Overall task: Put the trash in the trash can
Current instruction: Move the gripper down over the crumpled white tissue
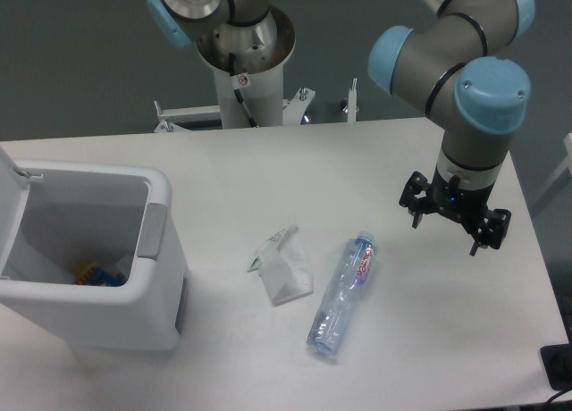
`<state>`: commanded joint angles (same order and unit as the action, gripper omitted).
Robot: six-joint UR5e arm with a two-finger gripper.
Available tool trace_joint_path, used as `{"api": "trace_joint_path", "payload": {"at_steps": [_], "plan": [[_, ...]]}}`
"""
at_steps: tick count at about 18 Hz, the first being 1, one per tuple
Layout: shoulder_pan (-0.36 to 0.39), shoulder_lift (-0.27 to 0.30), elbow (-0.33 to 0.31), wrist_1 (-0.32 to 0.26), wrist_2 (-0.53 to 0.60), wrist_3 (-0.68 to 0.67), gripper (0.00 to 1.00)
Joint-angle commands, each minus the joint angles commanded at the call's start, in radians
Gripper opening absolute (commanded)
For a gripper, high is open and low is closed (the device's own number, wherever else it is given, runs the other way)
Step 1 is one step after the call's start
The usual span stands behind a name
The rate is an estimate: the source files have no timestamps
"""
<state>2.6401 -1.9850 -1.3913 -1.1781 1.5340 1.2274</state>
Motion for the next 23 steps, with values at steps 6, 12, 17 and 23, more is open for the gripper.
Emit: {"api": "trace_joint_path", "payload": {"at_steps": [6,12,17,23], "plan": [[-0.107,-0.003,-0.084,0.125,-0.003,-0.325,1.00],[-0.221,0.021,-0.221,0.166,0.000,-0.416,1.00],[-0.252,0.043,-0.293,0.182,-0.002,-0.453,1.00],[-0.296,0.003,-0.356,0.193,0.035,-0.445,0.89]]}}
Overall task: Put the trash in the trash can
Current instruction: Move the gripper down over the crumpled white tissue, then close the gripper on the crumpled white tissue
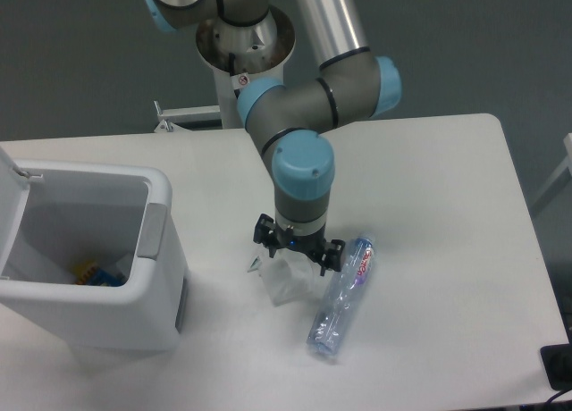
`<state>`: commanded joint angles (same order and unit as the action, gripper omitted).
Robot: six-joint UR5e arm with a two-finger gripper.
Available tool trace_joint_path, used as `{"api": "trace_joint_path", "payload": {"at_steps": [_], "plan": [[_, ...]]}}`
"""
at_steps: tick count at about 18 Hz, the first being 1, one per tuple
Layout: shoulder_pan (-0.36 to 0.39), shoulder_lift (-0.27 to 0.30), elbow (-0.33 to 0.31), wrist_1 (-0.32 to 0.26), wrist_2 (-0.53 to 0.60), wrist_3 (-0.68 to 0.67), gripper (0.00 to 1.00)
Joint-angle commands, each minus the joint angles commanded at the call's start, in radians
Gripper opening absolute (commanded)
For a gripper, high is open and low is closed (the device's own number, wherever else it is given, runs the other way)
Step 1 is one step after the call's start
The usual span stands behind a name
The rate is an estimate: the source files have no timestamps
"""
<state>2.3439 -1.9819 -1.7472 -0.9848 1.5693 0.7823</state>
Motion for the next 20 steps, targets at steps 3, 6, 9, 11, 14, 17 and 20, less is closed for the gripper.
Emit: {"api": "trace_joint_path", "payload": {"at_steps": [3,6,9,11,14,17,20], "plan": [[-0.014,-0.028,-0.006,0.005,0.003,-0.002,0.65],[-0.014,-0.029,-0.008,0.002,0.003,-0.006,0.28],[-0.014,-0.028,-0.005,0.000,0.000,-0.006,0.00],[-0.014,-0.025,0.000,-0.003,-0.002,-0.003,0.00],[-0.012,-0.018,0.000,-0.005,-0.006,0.000,0.00],[-0.002,0.003,0.009,-0.017,-0.040,0.005,0.00],[0.006,0.018,0.011,-0.020,-0.061,0.006,0.00]]}}
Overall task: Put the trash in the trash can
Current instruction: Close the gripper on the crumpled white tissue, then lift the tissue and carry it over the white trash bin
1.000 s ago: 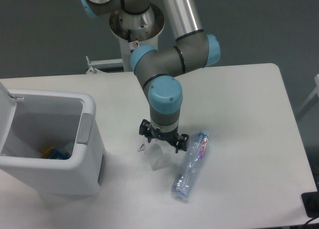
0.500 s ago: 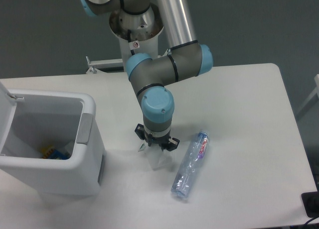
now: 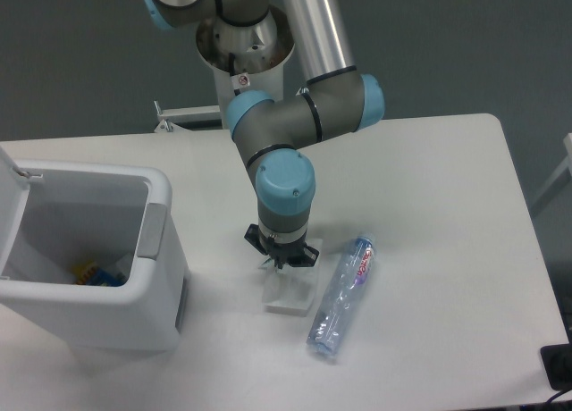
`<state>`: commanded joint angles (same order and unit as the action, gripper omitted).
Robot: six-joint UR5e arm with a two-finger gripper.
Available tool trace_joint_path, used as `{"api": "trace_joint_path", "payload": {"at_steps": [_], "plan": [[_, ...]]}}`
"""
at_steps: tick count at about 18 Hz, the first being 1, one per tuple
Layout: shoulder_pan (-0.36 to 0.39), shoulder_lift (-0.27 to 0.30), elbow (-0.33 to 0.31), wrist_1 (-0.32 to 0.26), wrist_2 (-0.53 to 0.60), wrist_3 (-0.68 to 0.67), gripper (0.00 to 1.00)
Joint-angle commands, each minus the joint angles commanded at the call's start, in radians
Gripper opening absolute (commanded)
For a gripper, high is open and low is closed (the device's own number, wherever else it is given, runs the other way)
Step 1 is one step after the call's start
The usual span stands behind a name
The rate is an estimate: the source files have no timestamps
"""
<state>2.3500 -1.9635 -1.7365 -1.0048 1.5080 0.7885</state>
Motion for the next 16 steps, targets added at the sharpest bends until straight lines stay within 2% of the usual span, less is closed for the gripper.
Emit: {"api": "trace_joint_path", "payload": {"at_steps": [4,7,11,13,16], "plan": [[0.006,0.032,0.017,-0.002,-0.018,0.000,0.00],[0.028,0.046,0.070,-0.006,-0.098,-0.002,0.00],[0.071,0.075,0.145,-0.054,-0.213,-0.002,0.00],[0.083,0.078,0.178,-0.058,-0.245,-0.005,0.00],[0.115,0.114,0.262,-0.089,-0.383,-0.023,0.00]]}}
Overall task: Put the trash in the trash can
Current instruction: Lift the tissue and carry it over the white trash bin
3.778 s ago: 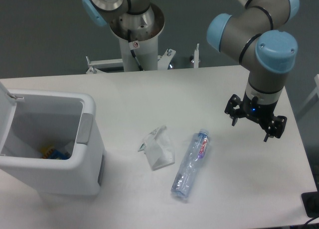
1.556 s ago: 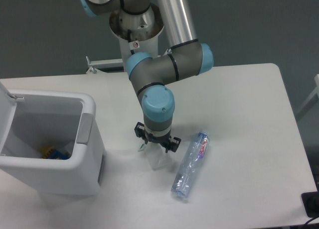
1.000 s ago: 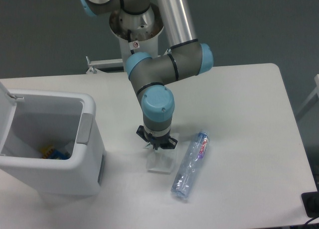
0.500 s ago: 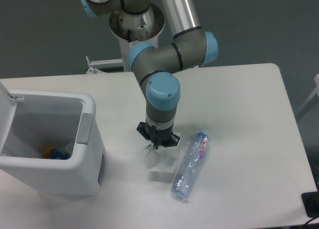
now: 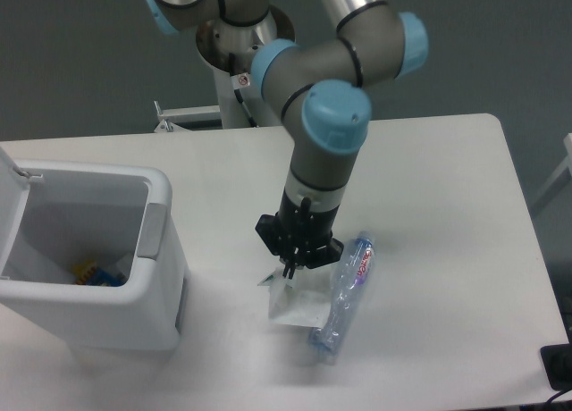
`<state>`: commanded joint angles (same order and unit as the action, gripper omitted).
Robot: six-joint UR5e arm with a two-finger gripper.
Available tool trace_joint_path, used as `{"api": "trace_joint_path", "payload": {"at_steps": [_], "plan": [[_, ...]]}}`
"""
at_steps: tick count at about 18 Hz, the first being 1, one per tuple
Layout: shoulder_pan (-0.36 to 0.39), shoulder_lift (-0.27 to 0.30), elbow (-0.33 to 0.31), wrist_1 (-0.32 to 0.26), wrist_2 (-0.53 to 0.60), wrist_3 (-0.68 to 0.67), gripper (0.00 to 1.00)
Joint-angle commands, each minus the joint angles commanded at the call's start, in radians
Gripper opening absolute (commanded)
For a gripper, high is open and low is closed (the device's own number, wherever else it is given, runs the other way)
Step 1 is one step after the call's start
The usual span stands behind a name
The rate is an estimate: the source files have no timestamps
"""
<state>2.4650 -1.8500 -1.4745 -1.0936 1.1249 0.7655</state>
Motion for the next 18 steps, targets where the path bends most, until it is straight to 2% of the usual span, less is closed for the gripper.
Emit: {"api": "trace_joint_path", "payload": {"at_steps": [4,8,11,13,18], "plan": [[0.002,0.029,0.049,-0.005,-0.095,-0.048,0.00],[-0.024,0.078,0.056,-0.005,-0.120,-0.106,0.00],[-0.069,0.115,0.069,-0.002,-0.145,-0.146,0.00],[-0.095,0.144,0.054,-0.002,-0.152,-0.160,0.00],[-0.214,0.152,0.042,0.004,-0.140,-0.192,0.01]]}}
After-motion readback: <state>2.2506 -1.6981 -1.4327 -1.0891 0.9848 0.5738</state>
